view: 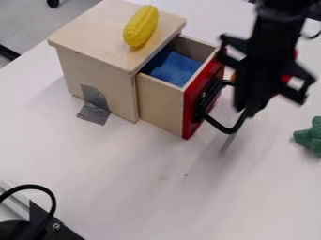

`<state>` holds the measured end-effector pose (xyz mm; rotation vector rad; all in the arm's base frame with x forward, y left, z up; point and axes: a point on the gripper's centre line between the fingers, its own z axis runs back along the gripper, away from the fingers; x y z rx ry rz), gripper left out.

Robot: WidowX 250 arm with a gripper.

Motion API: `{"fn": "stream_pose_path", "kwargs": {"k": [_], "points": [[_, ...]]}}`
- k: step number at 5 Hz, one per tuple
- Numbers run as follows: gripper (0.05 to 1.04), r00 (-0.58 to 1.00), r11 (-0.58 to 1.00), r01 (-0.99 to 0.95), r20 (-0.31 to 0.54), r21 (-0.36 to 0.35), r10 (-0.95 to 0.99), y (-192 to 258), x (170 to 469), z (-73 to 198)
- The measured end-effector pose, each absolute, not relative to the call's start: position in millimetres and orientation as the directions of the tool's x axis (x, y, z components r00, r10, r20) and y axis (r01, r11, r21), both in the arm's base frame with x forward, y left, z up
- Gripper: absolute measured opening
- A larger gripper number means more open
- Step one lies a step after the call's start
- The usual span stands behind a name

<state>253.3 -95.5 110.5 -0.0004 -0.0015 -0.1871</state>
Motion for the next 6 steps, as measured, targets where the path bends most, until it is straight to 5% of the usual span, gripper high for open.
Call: {"fn": "stream_pose_path", "kwargs": {"k": [2,6], "points": [[0.095,0.991,0.993,0.115,-0.07,0.018,-0.113,-63,176,87],[0.115,0.985,0.997,0.022,-0.167,-0.074,-0.034,-14,159,4]]}}
